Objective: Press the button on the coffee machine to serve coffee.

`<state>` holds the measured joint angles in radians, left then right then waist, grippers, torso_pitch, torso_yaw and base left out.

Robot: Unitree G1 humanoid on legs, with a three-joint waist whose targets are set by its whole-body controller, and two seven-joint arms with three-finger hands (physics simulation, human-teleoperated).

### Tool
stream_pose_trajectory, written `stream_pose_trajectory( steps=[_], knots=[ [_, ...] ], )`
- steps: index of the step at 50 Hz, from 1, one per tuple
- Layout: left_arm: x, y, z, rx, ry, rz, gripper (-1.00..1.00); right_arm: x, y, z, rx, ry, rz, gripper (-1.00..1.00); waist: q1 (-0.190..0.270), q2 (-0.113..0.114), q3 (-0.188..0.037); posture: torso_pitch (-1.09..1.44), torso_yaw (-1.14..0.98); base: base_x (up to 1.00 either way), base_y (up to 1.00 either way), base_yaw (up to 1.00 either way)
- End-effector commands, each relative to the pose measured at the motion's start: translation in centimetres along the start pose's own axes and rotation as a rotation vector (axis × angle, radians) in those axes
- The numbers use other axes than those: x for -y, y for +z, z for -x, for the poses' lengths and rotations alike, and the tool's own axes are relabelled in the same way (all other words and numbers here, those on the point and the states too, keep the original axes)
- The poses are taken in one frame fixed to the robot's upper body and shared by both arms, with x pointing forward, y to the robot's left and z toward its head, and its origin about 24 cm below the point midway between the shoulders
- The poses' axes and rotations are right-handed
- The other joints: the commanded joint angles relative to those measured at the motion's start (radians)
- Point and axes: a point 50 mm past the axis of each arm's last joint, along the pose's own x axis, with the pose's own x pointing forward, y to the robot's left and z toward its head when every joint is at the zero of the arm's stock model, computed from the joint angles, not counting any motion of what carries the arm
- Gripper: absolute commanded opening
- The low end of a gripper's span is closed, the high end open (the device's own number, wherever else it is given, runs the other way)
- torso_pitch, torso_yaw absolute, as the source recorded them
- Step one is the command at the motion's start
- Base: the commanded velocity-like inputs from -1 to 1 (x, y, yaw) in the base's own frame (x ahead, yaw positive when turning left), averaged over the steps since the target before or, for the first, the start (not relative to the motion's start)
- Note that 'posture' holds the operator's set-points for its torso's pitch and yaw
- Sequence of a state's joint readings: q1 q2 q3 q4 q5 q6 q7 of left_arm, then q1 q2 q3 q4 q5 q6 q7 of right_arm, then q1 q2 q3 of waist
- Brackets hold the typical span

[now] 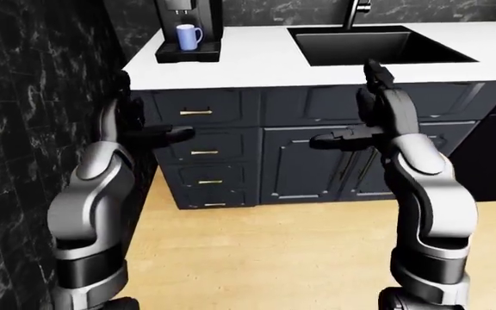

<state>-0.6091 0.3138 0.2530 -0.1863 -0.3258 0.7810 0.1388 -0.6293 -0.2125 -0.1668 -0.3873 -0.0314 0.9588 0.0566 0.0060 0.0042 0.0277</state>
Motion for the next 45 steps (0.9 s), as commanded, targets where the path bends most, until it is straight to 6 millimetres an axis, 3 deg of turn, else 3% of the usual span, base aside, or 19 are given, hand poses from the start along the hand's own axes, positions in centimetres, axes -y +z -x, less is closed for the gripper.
stream_pose_trajectory(
  steps=[1,15,23,32,33,36,45],
  knots=[
    [0.2,2.5,-0.1,0.085,-0.009,0.003,1.00,0.4,2.5,0.1,0.078,-0.005,-0.018,1.00,-0.001,0.001,-0.022,0.00,0.00,0.00,0.00,0.00],
    [0.7,6.5,-1.9,0.115,-0.018,0.005,1.00,1.8,5.2,-1.1,0.059,-0.027,0.041,1.00,0.000,-0.001,-0.016,0.00,0.00,0.00,0.00,0.00],
    [1.1,7.0,-2.4,0.117,-0.022,-0.001,1.00,1.9,6.4,-1.6,0.085,-0.007,0.056,1.00,-0.001,0.000,-0.013,0.00,0.00,0.00,0.00,0.00],
    [1.1,9.1,-2.8,0.136,-0.025,-0.004,1.00,2.1,8.5,-2.0,0.109,0.000,0.065,1.00,-0.003,0.000,-0.010,0.00,0.00,0.01,0.00,0.00],
    [1.1,9.5,-2.7,0.139,-0.025,-0.003,1.00,2.1,8.6,-2.1,0.109,0.000,0.065,1.00,-0.003,0.004,-0.036,0.00,0.00,0.12,0.00,0.00],
    [1.0,9.7,-2.8,0.145,-0.024,-0.003,1.00,2.1,9.0,-2.2,0.112,0.005,0.068,1.00,-0.005,0.004,-0.013,0.00,0.00,0.16,0.04,0.00],
    [0.8,9.9,-2.8,0.152,-0.023,0.003,1.00,2.0,9.5,-2.2,0.123,0.002,0.061,1.00,-0.009,0.011,-0.006,0.00,0.00,0.21,0.04,0.00]
  ],
)
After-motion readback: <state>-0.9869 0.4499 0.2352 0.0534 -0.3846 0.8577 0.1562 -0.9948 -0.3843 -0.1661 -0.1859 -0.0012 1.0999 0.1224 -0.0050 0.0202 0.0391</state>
